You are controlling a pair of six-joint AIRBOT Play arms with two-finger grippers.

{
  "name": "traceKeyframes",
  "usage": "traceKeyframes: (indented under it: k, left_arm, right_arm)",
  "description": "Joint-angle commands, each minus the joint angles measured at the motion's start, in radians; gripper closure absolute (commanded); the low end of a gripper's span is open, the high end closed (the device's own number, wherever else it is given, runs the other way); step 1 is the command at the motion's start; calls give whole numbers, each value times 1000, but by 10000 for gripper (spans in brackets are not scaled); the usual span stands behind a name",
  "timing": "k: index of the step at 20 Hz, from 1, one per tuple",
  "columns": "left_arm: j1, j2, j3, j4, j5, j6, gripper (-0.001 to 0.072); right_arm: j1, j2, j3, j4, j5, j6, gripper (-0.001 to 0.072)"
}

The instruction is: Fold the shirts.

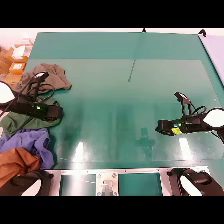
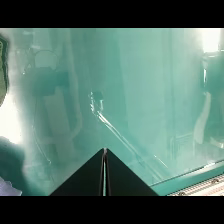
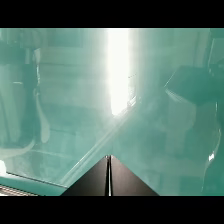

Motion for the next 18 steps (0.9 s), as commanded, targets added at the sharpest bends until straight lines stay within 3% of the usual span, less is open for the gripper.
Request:
traceKeyframes:
  k: [1,12,16,18]
  left_arm:
    - [-1,1,0,0,0,0,676]
    - [-1,1,0,0,0,0,676]
    - [-1,1,0,-5,166,0,676]
    - [0,0,2,87,319,0,675]
  right_arm:
    - [0,1,-1,0,0,0,692]
    - [0,1,-1,0,0,0,692]
    - [0,1,-1,0,-17,0,692]
    - [1,1,-1,1,-19,1,692]
